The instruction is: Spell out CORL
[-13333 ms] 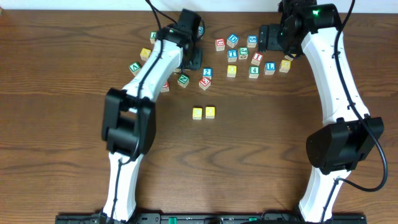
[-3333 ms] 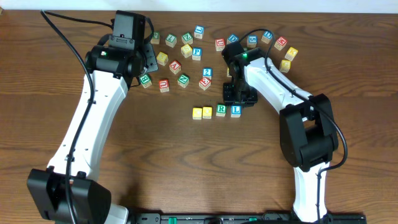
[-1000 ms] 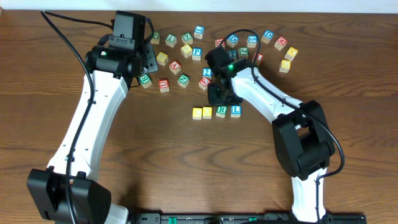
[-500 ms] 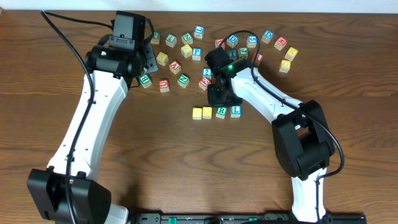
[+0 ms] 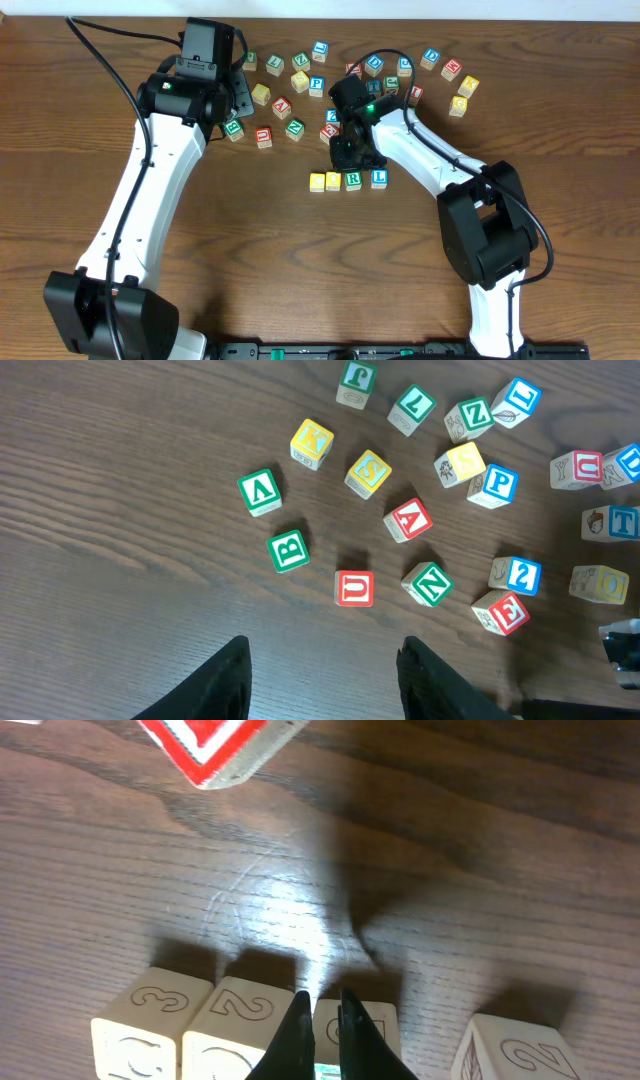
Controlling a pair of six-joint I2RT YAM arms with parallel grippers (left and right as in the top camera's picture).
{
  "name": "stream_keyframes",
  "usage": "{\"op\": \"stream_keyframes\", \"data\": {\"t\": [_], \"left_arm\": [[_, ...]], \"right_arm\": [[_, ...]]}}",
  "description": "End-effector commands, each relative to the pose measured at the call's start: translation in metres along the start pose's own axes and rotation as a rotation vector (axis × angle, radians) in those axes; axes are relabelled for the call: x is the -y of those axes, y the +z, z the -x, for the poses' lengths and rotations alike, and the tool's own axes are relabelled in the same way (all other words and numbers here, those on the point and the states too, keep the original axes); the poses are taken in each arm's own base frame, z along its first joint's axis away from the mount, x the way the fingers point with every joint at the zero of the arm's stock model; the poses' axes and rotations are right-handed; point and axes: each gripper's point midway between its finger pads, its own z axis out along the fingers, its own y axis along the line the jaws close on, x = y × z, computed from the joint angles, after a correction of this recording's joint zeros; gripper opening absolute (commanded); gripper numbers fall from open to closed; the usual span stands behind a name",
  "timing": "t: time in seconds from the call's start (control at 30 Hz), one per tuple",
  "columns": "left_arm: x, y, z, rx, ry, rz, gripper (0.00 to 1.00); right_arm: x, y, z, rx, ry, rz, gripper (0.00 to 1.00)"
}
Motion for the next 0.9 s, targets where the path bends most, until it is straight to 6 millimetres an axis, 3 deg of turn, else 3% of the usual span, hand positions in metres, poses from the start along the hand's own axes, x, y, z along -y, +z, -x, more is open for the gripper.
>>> {"op": "stream_keyframes", "data": {"t": [0.0,0.23,0.43,0.7,0.87], "left_arm": [[-0.005,0.001,-0.003,-0.007,0.011,0.015,0.47],[-0.005,0.001,-0.003,-0.007,0.011,0.015,0.47],[-0.005,0.001,-0.003,-0.007,0.011,0.015,0.47],[-0.005,0.001,-0.003,-0.007,0.011,0.015,0.47],[-0.005,0.001,-0.003,-0.007,0.011,0.015,0.47]], "right_arm": [[-0.006,0.005,-0.003,-0.009,-0.040,0.016,0.04],[-0.002,-0.015,0.019,0.056,-0.014,0.039,0.06],[0.028,-0.052,0.029,0.089,0.076,0.033,0.09],[0.095,-0.060,0.003,-0.049,0.226,-0.034,0.13],[0.110,-0.054,-0.010,-0.101,0.231,-0.044,0.09]]}}
